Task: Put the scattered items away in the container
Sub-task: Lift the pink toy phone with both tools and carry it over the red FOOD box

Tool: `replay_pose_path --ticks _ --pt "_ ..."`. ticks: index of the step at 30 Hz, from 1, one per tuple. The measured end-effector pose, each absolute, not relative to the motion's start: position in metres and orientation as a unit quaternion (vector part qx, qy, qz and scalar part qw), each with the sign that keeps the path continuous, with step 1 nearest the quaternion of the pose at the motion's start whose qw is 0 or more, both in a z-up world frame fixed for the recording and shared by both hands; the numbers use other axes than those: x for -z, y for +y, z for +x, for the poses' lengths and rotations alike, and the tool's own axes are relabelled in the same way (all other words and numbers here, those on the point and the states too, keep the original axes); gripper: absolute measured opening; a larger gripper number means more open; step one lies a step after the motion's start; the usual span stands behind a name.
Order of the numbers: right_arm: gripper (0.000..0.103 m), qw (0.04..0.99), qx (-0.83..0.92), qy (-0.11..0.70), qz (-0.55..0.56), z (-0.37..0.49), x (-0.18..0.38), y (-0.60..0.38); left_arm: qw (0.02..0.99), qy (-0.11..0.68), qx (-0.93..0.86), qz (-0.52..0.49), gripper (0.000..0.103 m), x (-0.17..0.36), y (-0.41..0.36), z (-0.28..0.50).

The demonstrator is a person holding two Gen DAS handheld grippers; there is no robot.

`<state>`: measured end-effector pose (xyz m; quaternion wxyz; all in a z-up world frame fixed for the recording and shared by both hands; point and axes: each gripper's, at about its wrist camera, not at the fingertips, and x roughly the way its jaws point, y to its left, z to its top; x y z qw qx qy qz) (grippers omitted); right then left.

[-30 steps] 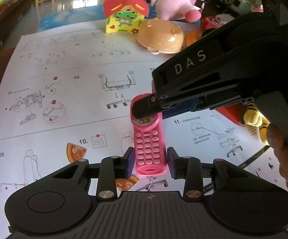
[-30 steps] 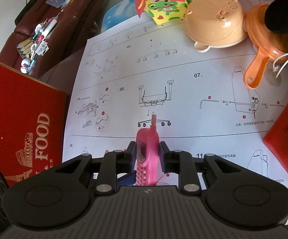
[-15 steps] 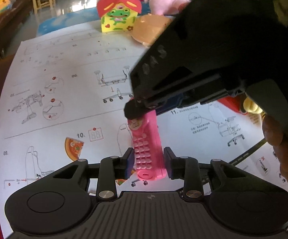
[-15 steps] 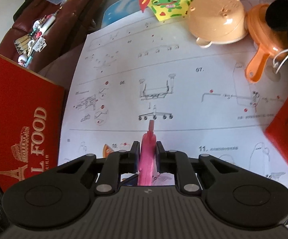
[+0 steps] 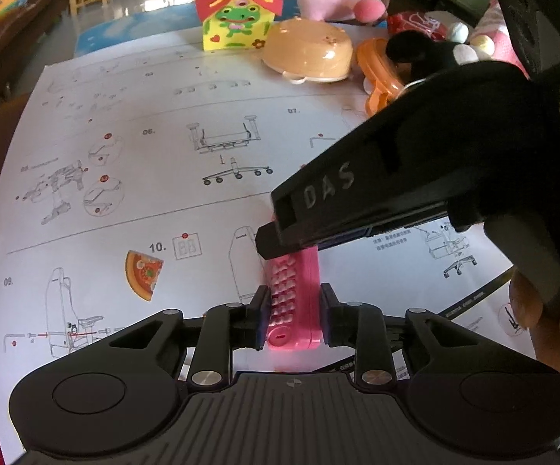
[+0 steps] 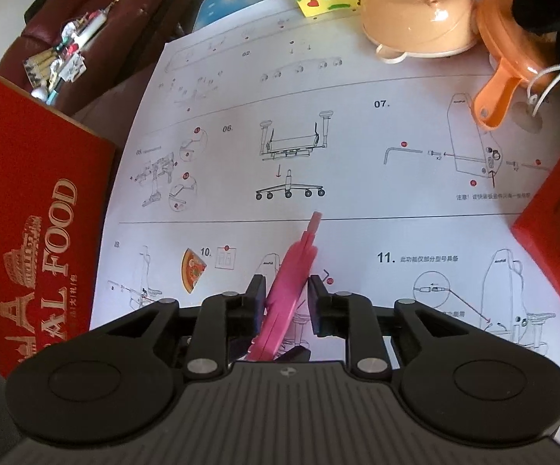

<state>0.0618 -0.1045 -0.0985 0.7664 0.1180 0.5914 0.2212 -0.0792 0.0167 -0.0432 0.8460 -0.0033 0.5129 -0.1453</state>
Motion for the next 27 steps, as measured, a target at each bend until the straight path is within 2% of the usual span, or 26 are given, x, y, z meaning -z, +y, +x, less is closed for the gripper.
replay_pose_path --ticks 6,8,27 --pt "0.026 0.753 -0.219 0.602 0.149 0.064 0.104 -0.112 0.847 0.513 0.142 0.006 0.032 0.043 0.014 -0.08" --pt "0.026 0.754 -0.22 0.601 0.148 0.064 0.104 -0.111 0.846 0.514 0.141 0.012 0.025 0.043 0.013 -0.081" --pt "0.026 0.753 -0.212 0.603 0.157 0.053 0.1 -0.119 0.841 0.524 0.128 0.037 0.02 0.036 -0.003 -0.093"
